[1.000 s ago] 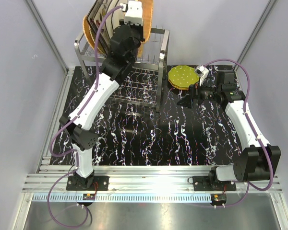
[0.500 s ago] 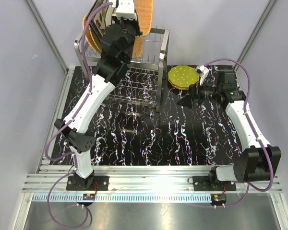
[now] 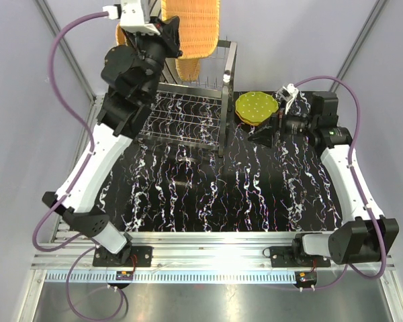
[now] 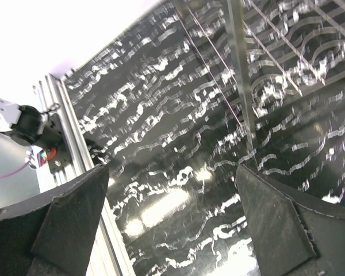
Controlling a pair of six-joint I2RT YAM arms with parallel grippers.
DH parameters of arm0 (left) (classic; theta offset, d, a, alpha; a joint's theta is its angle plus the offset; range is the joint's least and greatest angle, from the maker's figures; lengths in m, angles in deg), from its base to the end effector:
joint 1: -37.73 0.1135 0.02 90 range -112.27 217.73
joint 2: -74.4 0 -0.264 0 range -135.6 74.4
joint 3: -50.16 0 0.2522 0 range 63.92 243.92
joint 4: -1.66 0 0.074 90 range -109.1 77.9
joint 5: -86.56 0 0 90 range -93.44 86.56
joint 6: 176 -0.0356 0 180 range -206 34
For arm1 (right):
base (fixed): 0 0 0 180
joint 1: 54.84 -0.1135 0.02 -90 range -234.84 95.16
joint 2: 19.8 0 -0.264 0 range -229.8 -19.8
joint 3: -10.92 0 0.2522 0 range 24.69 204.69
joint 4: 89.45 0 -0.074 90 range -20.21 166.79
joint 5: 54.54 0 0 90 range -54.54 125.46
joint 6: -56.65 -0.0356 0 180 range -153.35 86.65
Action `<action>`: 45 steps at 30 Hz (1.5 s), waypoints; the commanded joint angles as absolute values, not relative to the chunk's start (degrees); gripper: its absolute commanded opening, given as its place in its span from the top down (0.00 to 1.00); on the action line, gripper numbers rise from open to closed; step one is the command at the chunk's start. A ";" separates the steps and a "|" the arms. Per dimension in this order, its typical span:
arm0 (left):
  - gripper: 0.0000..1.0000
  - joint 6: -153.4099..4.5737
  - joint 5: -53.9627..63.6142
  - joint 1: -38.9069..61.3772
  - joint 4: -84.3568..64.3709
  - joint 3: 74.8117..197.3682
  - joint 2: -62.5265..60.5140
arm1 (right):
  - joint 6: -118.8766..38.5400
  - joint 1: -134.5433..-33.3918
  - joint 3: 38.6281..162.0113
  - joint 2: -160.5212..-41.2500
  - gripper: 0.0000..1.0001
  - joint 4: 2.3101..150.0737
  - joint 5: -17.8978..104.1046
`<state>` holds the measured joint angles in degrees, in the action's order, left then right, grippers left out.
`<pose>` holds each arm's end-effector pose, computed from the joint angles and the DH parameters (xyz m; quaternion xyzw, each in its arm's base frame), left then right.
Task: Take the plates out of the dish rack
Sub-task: Pass the plate from the left arm to the right
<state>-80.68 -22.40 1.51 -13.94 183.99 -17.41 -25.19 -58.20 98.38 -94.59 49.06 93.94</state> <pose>0.2586 -0.1751 0.5941 0.0035 0.5381 -0.2162 0.8147 0.2757 0.0466 0.3789 -0.3227 0.7224 0.4015 0.4613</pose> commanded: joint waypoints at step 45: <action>1.00 -42.23 1.84 1.44 16.11 119.30 20.79 | -77.21 -68.11 87.88 -88.45 0.17 91.20 84.60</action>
<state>-44.90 2.41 1.55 4.66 119.23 18.46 -77.54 -66.76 88.26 -88.18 88.21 86.88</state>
